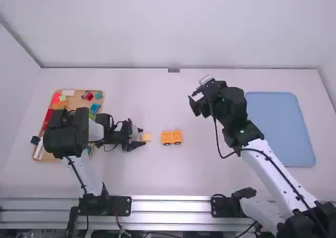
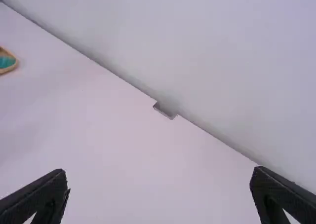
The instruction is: Assemble lego blocks to make yellow taxi
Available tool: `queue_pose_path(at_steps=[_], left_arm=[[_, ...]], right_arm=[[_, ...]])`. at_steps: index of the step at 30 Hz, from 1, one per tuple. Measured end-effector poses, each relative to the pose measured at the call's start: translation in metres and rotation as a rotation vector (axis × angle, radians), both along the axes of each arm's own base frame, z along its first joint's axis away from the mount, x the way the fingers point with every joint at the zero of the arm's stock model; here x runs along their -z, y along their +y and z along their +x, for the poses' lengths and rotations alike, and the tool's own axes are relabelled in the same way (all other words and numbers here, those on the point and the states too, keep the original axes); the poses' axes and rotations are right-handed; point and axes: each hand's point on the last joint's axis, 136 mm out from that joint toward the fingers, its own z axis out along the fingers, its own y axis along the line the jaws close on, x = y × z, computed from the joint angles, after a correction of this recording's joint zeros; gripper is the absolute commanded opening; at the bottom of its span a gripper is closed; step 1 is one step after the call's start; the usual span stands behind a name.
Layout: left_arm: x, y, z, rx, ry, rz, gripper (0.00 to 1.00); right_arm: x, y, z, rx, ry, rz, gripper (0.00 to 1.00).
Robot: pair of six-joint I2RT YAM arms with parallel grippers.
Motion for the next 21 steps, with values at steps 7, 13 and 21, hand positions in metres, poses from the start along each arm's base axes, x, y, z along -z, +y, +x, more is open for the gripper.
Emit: queue_pose_path(at_steps=[7,13,21], left_arm=[[0.002,-0.008,0.003,0.029,-0.039,0.031,0.59],[0.003,-0.013,0.002,0.045,-0.040,0.038,0.45],[0.003,-0.013,0.000,0.041,-0.075,0.035,0.26]], right_arm=[[0.000,0.000,0.000,0.002,0.000,0.000,0.99],[0.000,0.000,0.000,0.003,0.000,-0.001,0.99],[0.000,0.000,0.000,0.000,-0.003,-0.005,0.99]])
